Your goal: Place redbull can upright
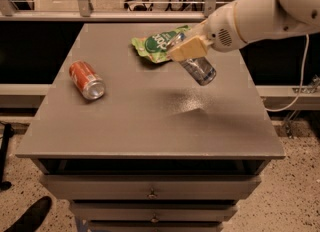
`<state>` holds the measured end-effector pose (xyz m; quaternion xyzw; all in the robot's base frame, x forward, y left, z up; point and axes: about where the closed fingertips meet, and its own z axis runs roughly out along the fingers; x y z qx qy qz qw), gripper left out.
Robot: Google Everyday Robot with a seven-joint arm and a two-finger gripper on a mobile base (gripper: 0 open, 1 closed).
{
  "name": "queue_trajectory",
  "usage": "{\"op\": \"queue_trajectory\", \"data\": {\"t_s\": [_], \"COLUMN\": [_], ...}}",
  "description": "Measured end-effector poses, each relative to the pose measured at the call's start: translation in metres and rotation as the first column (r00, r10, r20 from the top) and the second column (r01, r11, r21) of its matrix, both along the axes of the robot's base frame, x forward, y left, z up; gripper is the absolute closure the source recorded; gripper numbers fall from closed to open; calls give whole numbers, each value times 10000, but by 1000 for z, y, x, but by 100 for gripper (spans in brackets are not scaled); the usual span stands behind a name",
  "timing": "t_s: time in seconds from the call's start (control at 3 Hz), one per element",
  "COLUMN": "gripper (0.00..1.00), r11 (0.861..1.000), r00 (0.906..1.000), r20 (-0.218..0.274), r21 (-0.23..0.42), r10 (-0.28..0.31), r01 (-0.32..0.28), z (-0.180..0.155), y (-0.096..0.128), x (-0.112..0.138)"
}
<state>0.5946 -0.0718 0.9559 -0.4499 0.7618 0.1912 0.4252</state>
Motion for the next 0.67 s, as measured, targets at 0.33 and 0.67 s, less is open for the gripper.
{"op": "queue_trajectory", "data": {"t_s": [0.33,0.67], "gripper": [100,100], "r11": [9783,9357], "r00": [9929,9703], "r20": [945,2012], "r21": [1870,2967], "r10": [720,1340], "r01": [-887,-1908], "z": [18,22], "y": [-8,-16], "x": [-4,-11]}}
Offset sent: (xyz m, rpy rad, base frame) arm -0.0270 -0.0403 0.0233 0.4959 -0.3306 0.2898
